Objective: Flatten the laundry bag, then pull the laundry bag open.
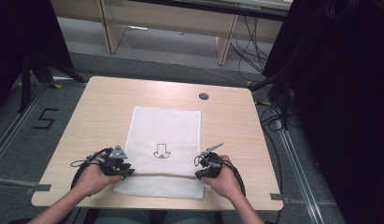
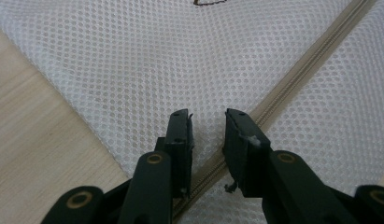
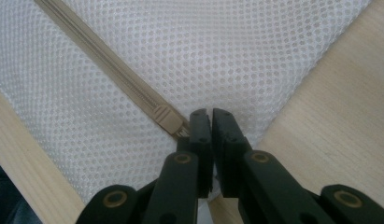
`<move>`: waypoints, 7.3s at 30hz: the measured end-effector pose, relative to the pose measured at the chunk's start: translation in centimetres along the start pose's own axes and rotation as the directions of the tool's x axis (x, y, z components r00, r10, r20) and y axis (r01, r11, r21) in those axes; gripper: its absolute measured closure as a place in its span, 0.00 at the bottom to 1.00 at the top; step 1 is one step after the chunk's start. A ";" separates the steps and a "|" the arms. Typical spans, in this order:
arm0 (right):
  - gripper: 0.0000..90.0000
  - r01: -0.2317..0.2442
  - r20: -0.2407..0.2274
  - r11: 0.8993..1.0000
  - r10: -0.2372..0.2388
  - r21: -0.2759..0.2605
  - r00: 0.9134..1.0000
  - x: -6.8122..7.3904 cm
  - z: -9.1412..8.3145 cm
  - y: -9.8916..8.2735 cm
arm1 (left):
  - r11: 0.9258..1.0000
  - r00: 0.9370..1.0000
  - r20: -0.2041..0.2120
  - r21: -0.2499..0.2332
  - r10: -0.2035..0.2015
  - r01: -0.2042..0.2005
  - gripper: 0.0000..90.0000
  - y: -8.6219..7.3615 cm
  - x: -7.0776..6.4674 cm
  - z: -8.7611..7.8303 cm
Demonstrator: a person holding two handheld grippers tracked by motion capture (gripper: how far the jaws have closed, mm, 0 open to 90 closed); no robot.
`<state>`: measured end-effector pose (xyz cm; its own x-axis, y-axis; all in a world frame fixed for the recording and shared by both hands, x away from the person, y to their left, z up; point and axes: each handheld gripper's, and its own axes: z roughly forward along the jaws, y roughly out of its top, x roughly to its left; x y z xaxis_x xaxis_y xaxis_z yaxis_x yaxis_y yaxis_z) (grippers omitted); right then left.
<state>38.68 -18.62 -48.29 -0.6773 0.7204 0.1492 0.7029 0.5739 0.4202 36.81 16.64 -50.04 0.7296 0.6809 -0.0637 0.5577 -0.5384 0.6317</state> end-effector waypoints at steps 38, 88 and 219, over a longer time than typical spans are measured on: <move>0.76 -0.047 0.093 0.972 0.070 -0.230 0.993 -1.2 -3.3 -1.4 | 0.976 0.999 -0.031 -0.216 -0.034 0.026 0.46 0.8 0.0 -0.5; 1.00 -0.044 0.058 0.999 0.043 0.026 0.997 0.6 -0.1 -0.2 | 0.961 0.986 0.054 -0.237 0.158 -0.141 0.64 3.4 -3.8 1.4; 1.00 -0.105 0.035 0.994 0.105 0.005 0.994 0.2 -0.1 -0.5 | 0.941 0.916 0.231 -0.157 0.329 -0.299 0.91 9.8 -11.2 8.8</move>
<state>38.15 -18.85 -48.39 -0.5917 0.7899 0.1608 0.7713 0.4968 0.3977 37.62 -0.60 -49.99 0.9429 0.3318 -0.0285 0.2447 -0.6322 0.7352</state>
